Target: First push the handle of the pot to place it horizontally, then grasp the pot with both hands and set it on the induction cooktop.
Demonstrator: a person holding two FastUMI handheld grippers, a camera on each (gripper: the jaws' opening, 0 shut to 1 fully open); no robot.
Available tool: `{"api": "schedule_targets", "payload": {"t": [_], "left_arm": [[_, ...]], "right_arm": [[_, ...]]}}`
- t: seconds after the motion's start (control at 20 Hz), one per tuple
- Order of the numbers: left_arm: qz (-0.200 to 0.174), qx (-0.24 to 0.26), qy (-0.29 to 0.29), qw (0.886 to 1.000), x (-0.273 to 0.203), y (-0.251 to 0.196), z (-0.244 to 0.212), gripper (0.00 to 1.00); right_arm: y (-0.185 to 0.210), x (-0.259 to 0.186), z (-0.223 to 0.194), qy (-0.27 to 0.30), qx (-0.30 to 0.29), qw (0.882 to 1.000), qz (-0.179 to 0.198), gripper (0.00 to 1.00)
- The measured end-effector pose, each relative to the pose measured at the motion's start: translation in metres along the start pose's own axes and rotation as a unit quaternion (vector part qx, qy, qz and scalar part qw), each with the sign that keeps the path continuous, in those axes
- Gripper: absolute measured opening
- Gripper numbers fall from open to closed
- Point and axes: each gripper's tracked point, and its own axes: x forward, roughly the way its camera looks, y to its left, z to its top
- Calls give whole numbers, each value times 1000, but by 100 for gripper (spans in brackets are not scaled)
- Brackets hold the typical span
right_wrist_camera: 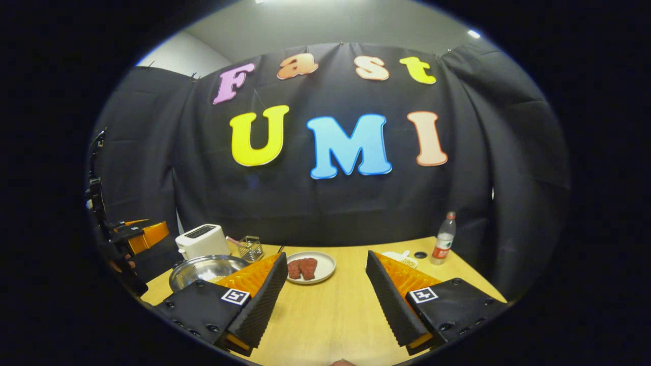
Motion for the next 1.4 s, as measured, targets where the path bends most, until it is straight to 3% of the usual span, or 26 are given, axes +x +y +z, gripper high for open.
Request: {"api": "schedule_targets", "payload": {"t": [0.35,0.4,0.5,0.6,0.75,1.0,1.25,1.3,1.35,1.4], "left_arm": [[-40,-3,-42,998,-79,-90,49,80],[-41,-1,-45,998,-91,-96,50,76],[-44,2,-54,998,-117,-106,53,82],[-48,1,-63,997,-138,-120,58,82],[-48,5,-74,996,-166,-134,64,76],[-69,1,-90,994,-207,-150,78,79],[-80,10,-99,992,-227,-137,82,76],[-80,9,-100,992,-230,-133,82,76],[-80,5,-102,992,-231,-129,82,79],[-81,3,-101,992,-233,-124,81,76]], "right_arm": [[-64,-70,14,-33,6,999,-6,98],[-72,-80,17,-36,8,999,-8,98],[-86,-100,21,-45,10,999,-9,98],[-97,-120,28,-56,4,998,-6,98],[-114,-150,37,-72,-21,997,-15,97],[-110,-185,39,-76,-17,997,-22,97],[-100,-191,38,-72,-14,997,-33,97],[-96,-193,42,-75,-9,996,-35,92],[-94,-196,45,-79,-6,996,-38,92],[-91,-198,46,-81,-6,996,-38,92]]}}
